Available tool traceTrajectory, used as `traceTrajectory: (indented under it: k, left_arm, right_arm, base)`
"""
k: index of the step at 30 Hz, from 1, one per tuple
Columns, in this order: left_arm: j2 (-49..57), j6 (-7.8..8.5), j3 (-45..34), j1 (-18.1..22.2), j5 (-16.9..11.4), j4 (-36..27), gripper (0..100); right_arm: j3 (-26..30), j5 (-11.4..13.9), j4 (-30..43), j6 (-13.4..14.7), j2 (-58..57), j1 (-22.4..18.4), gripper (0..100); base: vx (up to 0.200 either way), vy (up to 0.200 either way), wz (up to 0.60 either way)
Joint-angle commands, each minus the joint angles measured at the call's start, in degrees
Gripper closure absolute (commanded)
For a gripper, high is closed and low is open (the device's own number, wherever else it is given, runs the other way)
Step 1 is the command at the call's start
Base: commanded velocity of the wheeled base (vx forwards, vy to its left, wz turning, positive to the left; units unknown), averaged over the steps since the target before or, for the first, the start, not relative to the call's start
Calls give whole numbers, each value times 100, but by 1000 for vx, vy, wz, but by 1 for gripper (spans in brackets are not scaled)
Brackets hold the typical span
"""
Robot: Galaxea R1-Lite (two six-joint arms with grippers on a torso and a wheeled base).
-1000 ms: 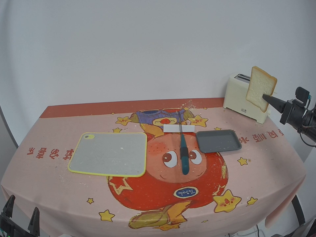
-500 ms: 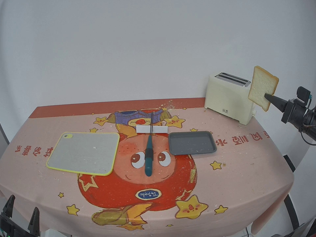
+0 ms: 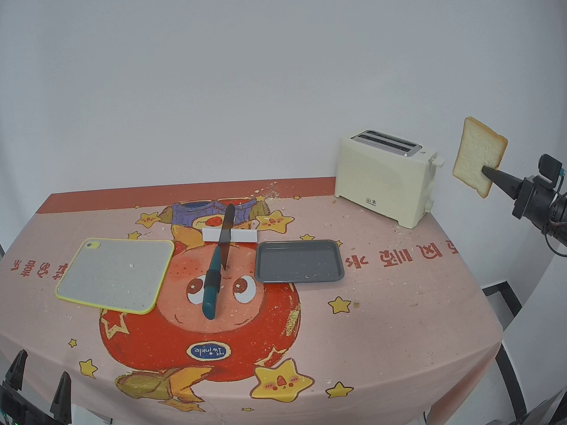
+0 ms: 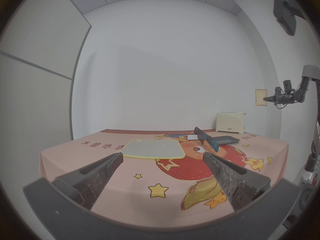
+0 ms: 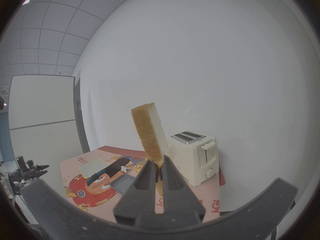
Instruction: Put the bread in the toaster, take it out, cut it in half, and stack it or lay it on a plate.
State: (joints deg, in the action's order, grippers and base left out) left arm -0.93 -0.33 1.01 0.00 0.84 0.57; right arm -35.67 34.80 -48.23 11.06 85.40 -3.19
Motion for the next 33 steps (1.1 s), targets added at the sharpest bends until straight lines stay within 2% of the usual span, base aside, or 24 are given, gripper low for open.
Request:
traceTrajectory:
  k: [1,10,13,17,20,22,26,28,30,33]
  left_arm:
    - [93,-2,-101,0,4,4,0]
    - [93,-2,-101,0,4,4,0]
    - [93,-2,-101,0,4,4,0]
    - [93,-2,-101,0,4,4,0]
    - [93,-2,-101,0,4,4,0]
    - [93,-2,-101,0,4,4,0]
    - [93,-2,-101,0,4,4,0]
    - [93,-2,-101,0,4,4,0]
    - [93,7,-101,0,-5,4,0]
    - [93,7,-101,0,4,4,0]
  right_arm:
    - [25,0,-3,2,12,12,100]
    - [43,0,-3,-7,21,38,100]
    - [34,0,-3,2,39,38,100]
    - [43,9,-3,-7,47,47,100]
    - [280,0,-38,-16,56,337,100]
    - [227,9,-47,-16,127,355,100]
    - [-388,53,-20,-77,531,390,100]
    - [-713,255,6,-227,707,398,100]
    - [-1144,378,103,-244,865,425,100]
    - [-1926,404,481,-262,1216,504,100]
  base:
    - [0,0,0]
    - [0,0,0]
    - [200,0,0]
    - [0,0,0]
    - [0,0,0]
    - [0,0,0]
    - [0,0,0]
    - [0,0,0]
    - [0,0,0]
    - [0,0,0]
